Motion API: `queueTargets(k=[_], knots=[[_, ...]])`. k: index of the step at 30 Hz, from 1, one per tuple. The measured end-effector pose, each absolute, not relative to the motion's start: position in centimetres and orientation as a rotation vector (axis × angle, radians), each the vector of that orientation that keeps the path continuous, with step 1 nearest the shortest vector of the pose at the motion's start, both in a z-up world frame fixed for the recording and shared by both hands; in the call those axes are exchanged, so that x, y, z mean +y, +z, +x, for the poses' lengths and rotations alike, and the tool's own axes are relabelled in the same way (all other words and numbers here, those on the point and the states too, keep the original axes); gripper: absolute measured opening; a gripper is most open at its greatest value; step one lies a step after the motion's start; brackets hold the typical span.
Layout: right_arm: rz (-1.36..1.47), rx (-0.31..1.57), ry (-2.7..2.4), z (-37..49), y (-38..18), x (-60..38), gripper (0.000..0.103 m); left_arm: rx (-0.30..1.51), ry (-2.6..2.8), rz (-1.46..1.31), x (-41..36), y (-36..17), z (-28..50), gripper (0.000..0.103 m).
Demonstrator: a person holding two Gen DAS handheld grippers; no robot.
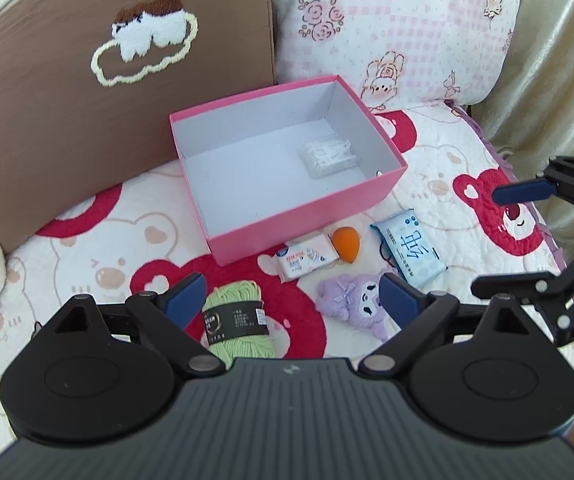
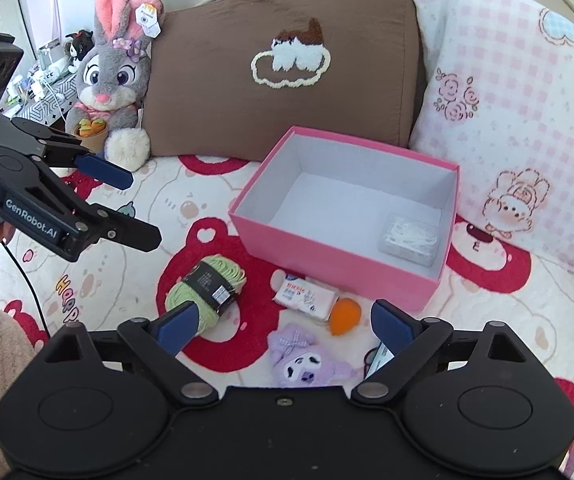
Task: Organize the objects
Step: 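Withdraw the left tool and move it toward the green yarn skein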
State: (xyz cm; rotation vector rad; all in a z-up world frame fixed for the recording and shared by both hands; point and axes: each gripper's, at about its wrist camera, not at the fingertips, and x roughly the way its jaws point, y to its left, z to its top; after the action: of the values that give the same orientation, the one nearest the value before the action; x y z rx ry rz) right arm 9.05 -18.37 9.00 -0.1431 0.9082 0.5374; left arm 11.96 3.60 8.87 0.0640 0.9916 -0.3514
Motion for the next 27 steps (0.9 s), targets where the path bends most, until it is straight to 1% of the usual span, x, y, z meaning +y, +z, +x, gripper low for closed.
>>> queueTargets(k=[4,11,27], knots=[[-0.123,0.937,0.565,8.0,8.3,-17.8,0.096,0.991,-0.355,0.04,4.2,8.1,11.3,0.096],[-0.099,0.963,0.606,6.9,7.0,-16.7,0.096,0.981,-0.377,-0.018,5.0,6.3,10.1,0.097],[-0.158,0.931,0.748,6.3,3.9,-11.6,0.095,1.035,-0.38,-0.077,5.9,1.0,9.2,0.097]])
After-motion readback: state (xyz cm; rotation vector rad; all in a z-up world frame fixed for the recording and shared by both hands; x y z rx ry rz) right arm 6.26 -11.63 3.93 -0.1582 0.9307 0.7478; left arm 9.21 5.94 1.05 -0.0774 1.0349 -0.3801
